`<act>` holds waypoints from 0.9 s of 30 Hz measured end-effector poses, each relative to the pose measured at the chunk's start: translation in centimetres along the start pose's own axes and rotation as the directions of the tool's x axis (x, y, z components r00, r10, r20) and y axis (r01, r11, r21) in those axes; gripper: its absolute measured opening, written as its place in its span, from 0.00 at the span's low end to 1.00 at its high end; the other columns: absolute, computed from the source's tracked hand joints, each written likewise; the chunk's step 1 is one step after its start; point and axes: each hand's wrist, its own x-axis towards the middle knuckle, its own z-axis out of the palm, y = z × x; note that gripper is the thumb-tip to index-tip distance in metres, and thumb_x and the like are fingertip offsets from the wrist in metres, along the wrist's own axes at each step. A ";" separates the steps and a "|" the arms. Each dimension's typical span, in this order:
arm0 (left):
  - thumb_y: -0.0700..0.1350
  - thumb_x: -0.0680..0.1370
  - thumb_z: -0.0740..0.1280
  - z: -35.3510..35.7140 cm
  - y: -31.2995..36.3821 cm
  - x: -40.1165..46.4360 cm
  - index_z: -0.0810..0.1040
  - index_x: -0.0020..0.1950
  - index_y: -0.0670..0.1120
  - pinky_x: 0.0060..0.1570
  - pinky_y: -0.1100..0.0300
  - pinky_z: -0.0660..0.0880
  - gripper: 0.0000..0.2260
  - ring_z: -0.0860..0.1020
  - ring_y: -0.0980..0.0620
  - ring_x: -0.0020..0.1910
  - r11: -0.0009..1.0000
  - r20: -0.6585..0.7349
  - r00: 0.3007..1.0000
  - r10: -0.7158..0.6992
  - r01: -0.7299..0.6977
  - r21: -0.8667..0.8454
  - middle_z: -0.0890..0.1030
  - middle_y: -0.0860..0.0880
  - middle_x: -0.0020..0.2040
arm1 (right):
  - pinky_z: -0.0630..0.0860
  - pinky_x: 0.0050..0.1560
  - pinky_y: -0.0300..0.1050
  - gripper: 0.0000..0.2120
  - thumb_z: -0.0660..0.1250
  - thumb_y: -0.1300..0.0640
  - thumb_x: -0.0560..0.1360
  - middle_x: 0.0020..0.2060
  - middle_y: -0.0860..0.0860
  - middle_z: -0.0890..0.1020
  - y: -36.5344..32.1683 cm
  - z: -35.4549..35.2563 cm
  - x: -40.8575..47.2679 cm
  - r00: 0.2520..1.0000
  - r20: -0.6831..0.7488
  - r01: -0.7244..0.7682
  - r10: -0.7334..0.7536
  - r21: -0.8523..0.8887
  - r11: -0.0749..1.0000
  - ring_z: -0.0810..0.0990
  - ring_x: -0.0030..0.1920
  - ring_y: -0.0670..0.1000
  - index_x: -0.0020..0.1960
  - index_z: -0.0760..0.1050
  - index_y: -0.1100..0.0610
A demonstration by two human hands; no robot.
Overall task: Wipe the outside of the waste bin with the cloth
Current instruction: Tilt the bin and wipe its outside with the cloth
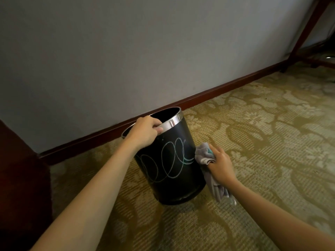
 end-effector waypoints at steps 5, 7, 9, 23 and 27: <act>0.50 0.77 0.65 -1.9 -2.6 -1.0 0.74 0.64 0.57 0.51 0.62 0.70 0.15 0.74 0.60 0.56 0.992 0.175 0.983 0.064 -0.044 -0.116 0.78 0.58 0.57 | 0.72 0.57 0.55 0.27 0.63 0.58 0.77 0.58 0.55 0.73 0.6 -0.3 0.1 0.999 0.042 -0.028 0.029 -0.042 0.999 0.73 0.57 0.58 0.75 0.62 0.51; 0.47 0.78 0.64 -2.8 -4.4 -1.5 0.75 0.61 0.60 0.54 0.62 0.68 0.14 0.73 0.61 0.59 0.993 0.195 0.978 0.073 -0.052 -0.107 0.77 0.59 0.59 | 0.72 0.57 0.56 0.27 0.62 0.59 0.77 0.59 0.56 0.72 0.9 -0.5 -0.1 0.998 0.059 -0.034 0.038 -0.054 0.998 0.72 0.57 0.58 0.75 0.62 0.51; 0.45 0.78 0.64 -3.1 -5.4 -2.0 0.77 0.58 0.62 0.58 0.60 0.68 0.13 0.72 0.63 0.60 0.992 0.239 0.968 0.080 -0.055 -0.110 0.77 0.61 0.59 | 0.71 0.58 0.56 0.27 0.61 0.60 0.77 0.59 0.56 0.72 1.2 -0.5 -0.2 0.997 0.072 -0.036 0.040 -0.059 0.998 0.72 0.58 0.59 0.75 0.62 0.51; 0.45 0.73 0.71 -1.8 -5.0 -3.4 0.83 0.47 0.55 0.59 0.49 0.72 0.06 0.79 0.62 0.48 0.996 0.560 0.823 0.092 -0.065 -0.069 0.83 0.57 0.46 | 0.73 0.55 0.55 0.27 0.62 0.59 0.77 0.58 0.58 0.74 1.2 -0.3 -0.1 0.990 0.061 -0.121 0.125 -0.053 0.991 0.72 0.58 0.60 0.75 0.62 0.50; 0.45 0.71 0.72 -2.1 -5.4 -3.6 0.83 0.48 0.56 0.59 0.51 0.72 0.08 0.79 0.62 0.50 0.990 0.448 0.888 0.102 -0.048 -0.129 0.84 0.58 0.46 | 0.73 0.56 0.56 0.27 0.62 0.59 0.77 0.61 0.58 0.73 1.0 -0.2 0.2 0.987 0.055 -0.145 0.148 -0.053 0.988 0.72 0.61 0.60 0.75 0.62 0.50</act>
